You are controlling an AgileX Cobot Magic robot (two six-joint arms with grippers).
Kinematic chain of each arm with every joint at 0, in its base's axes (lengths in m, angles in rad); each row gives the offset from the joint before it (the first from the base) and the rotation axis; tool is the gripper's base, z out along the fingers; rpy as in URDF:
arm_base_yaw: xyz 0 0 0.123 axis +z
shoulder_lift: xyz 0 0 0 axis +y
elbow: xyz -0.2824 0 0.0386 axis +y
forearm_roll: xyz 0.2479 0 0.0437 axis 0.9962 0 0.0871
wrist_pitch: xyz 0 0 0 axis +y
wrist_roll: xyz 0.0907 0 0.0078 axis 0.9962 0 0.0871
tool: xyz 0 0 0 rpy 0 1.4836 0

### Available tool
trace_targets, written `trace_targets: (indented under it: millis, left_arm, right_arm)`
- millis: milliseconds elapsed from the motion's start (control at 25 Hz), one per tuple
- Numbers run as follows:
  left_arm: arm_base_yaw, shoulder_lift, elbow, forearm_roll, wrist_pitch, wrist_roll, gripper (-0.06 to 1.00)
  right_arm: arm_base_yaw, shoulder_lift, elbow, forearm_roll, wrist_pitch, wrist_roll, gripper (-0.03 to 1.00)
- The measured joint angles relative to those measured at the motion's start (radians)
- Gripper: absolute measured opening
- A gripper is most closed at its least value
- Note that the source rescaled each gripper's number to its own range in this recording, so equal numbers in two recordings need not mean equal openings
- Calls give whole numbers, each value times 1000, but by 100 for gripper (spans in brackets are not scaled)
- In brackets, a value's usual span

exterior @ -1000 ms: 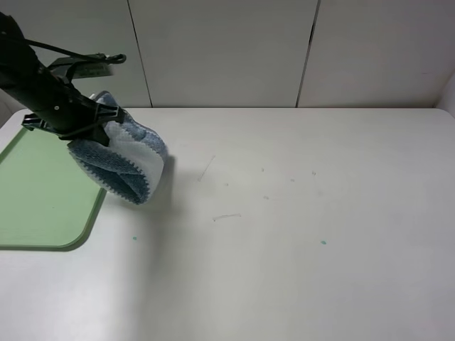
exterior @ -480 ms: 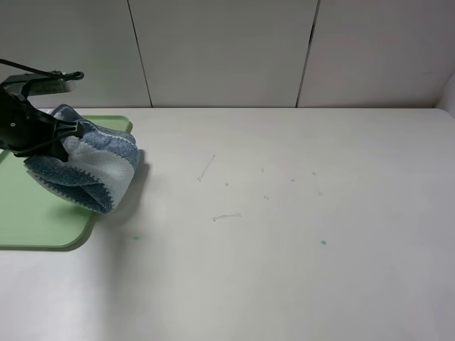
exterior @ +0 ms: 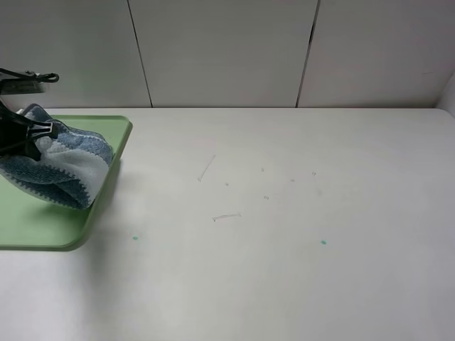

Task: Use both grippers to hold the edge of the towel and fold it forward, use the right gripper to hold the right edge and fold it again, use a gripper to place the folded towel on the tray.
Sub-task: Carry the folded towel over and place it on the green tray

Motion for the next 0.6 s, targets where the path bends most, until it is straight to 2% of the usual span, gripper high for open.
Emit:
trace_targets:
  millis: [360,600]
  left_arm:
    - [62,0,17,13,-18,0,11]
    - [69,0,54,14,-49,0,11]
  right_arm:
    - [0,0,0,0,0,0,100]
    - [0,0,0,0,0,0,100]
